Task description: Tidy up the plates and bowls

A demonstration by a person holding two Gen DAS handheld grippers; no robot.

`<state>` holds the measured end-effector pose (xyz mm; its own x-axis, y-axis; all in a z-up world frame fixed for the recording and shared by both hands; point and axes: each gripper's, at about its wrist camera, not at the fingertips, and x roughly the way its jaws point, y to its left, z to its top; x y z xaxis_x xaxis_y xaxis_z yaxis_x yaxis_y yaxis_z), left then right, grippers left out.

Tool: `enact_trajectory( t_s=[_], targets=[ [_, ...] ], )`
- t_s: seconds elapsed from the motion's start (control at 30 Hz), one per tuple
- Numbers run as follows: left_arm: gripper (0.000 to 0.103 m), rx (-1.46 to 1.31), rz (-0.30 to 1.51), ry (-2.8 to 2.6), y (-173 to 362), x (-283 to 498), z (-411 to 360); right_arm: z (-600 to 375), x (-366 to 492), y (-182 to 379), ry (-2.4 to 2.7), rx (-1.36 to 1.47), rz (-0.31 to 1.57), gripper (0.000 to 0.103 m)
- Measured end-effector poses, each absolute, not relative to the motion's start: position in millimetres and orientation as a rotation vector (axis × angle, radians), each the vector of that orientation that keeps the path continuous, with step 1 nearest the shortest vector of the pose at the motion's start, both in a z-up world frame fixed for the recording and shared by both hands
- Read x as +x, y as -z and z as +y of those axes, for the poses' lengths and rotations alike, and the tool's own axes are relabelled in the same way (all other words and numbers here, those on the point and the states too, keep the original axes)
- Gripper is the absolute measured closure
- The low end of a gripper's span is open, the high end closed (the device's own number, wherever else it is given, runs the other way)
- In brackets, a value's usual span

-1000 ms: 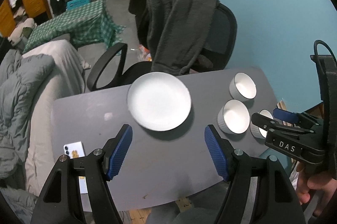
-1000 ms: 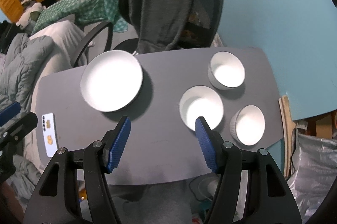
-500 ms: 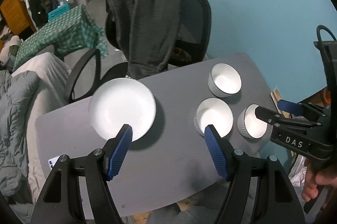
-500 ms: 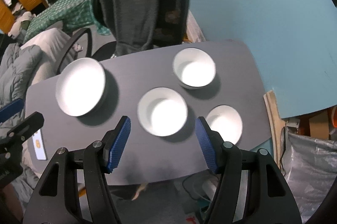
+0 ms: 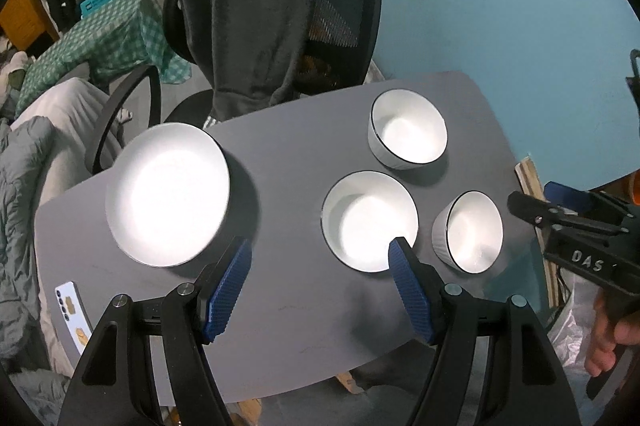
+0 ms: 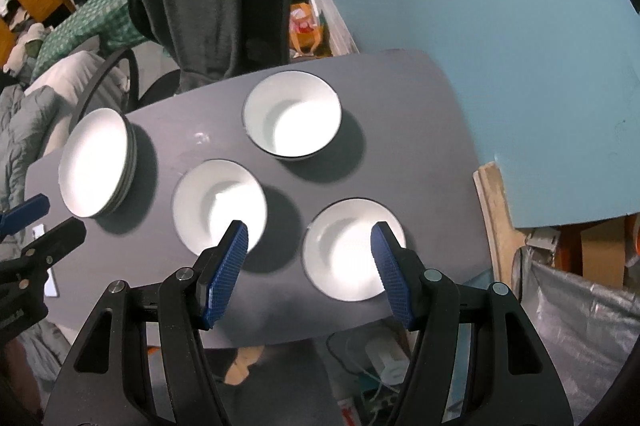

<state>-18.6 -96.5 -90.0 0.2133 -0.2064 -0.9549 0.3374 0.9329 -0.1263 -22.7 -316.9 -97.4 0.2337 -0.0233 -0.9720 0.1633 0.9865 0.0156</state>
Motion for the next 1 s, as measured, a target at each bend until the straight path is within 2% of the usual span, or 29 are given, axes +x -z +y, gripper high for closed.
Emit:
enact_trajectory(
  t_s=[0.3, 1.0],
  targets=[
    [0.031, 0.072, 1.358, 0.308, 125.5, -13.3, -103.5, -336.8, -7.7, 126.6, -0.022, 0.169, 1.342, 0.040],
    [0.031, 0.127, 1.390, 0.245, 186.2, -7.9, -117.9, -305.0, 24.5, 206.7, -0.223, 0.102, 1.455, 0.040]
  ],
)
